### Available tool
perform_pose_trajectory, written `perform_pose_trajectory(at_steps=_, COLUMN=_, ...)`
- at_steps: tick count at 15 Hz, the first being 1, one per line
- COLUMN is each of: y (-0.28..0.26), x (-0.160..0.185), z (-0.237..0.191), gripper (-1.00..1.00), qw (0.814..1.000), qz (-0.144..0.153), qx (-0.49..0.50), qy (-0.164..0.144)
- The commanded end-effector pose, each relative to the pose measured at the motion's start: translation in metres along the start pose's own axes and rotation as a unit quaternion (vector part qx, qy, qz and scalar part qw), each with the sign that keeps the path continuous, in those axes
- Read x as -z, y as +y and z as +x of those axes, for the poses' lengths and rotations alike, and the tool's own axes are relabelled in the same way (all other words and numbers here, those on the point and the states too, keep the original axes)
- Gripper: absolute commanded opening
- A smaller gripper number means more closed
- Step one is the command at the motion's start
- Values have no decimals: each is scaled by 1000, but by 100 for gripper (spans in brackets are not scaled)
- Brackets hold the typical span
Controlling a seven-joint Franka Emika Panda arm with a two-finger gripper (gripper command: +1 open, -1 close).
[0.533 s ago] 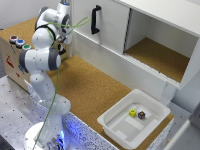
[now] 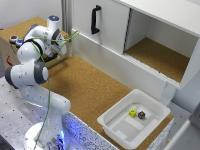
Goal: Pull the drawer
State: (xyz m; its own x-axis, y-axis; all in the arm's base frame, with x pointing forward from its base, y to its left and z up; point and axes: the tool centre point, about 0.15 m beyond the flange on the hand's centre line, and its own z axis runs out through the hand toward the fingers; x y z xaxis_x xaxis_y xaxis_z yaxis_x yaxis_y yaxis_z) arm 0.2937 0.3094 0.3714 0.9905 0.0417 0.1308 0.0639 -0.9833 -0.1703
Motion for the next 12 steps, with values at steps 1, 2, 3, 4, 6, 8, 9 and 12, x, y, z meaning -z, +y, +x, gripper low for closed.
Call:
perform_pose_trajectory(at_steps=1, y=-21, x=-22, z=31, gripper=100, qw=998, qz=4, qx=26, qy=-57)
perform_pose_trajectory(at_steps=2, y=-22, x=-24, z=34, gripper=100, qw=998, qz=6, qx=25, qy=-58)
perform_pose_trajectory(at_steps=3, y=-24, x=-33, z=40, gripper=100, qw=997, qz=15, qx=31, qy=-70)
perform_pose_trajectory(at_steps=4, y=-25, x=-37, z=43, gripper=100, qw=997, qz=15, qx=32, qy=-74)
perform_pose_trajectory(at_steps=6, y=-27, x=-49, z=51, gripper=100, qw=995, qz=19, qx=43, qy=-87)
perform_pose_trajectory(at_steps=8, y=-25, x=-54, z=56, gripper=100, qw=996, qz=22, qx=41, qy=-82)
perform_pose_trajectory(at_steps=9, y=-23, x=-57, z=58, gripper=100, qw=996, qz=30, qx=35, qy=-82)
perform_pose_trajectory(at_steps=12, y=-14, x=-62, z=59, gripper=100, qw=994, qz=59, qx=12, qy=-86)
